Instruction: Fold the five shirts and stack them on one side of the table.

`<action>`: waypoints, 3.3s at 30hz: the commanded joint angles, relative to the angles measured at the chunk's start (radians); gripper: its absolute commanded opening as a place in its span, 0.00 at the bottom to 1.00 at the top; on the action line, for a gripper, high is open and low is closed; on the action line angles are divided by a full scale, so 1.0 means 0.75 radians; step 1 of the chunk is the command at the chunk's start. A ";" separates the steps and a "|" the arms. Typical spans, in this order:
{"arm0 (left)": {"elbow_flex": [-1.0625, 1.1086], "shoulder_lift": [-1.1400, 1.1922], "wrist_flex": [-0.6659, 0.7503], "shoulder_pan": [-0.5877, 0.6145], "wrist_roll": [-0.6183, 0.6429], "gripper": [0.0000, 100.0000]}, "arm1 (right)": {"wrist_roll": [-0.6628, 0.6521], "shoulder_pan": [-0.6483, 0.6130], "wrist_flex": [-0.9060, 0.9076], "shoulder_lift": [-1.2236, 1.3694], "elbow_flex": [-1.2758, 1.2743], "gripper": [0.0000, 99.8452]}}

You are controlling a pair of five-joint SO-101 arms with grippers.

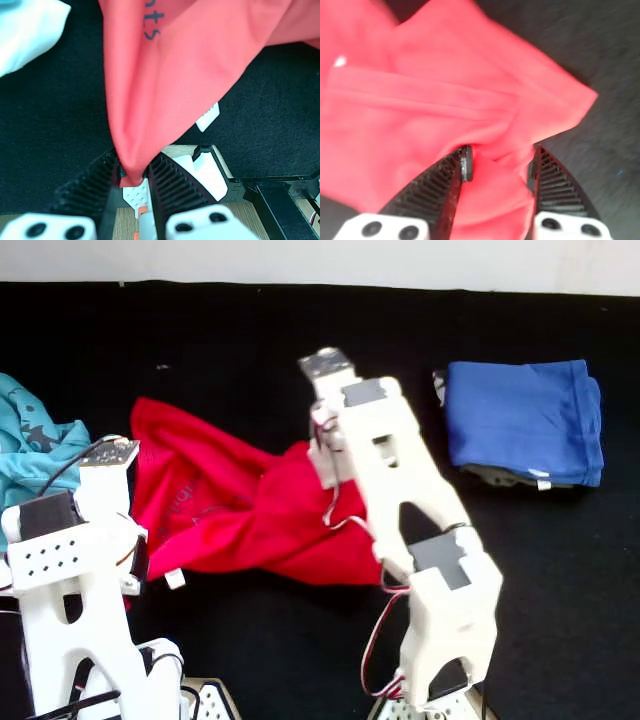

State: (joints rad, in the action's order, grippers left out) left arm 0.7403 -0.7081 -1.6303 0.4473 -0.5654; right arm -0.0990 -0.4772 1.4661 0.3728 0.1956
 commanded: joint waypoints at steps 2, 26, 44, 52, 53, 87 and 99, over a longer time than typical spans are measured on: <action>-0.003 -0.021 0.008 0.021 -0.012 0.01 | 0.006 -0.105 0.210 -0.013 0.083 0.20; -0.009 -0.021 0.014 0.021 -0.012 0.01 | -0.176 -0.302 -0.009 -1.198 -1.206 0.20; -0.011 -0.021 0.014 0.019 -0.012 0.01 | -0.172 -0.652 -0.052 -1.292 -1.183 0.32; -0.007 -0.021 0.006 0.021 -0.012 0.01 | -0.170 -0.647 -0.294 -1.079 -1.259 0.32; -0.007 -0.021 0.006 0.021 -0.012 0.01 | -0.170 -0.647 -0.320 -1.059 -1.259 0.32; 0.134 -0.021 0.076 -0.077 0.055 0.01 | -0.215 0.132 -0.334 -1.012 -0.944 0.01; 0.183 -0.021 0.131 -0.081 0.047 0.01 | -0.223 -0.148 -0.224 -1.175 -1.143 0.11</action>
State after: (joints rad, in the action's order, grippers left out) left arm 0.8815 -0.7081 -1.5413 0.4028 -0.5286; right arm -0.2708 -0.5462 1.3249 -0.4542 -0.6252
